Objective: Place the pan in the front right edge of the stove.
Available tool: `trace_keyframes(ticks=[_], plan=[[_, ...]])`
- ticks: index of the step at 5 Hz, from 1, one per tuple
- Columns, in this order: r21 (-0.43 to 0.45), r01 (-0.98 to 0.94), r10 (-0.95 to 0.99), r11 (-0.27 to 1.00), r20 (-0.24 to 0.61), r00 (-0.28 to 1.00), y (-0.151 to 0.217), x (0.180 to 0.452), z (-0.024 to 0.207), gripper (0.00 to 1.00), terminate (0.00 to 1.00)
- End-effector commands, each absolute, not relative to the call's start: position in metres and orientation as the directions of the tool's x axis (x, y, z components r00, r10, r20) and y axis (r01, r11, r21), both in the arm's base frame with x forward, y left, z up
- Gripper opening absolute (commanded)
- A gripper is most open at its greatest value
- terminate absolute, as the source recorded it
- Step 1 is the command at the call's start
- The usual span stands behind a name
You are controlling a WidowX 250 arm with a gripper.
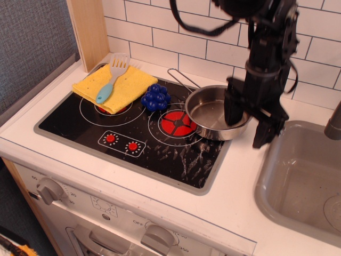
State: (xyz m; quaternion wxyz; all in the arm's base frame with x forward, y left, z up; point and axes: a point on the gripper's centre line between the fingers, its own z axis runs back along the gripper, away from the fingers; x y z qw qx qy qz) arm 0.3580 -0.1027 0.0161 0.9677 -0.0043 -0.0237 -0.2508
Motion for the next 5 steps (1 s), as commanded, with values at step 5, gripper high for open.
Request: trace_keyframes(ticks=[5], plan=[[0.146,0.492,-0.511,0.858,0.324,0.796,-0.097,0.371,0.107,0.0,0.0]])
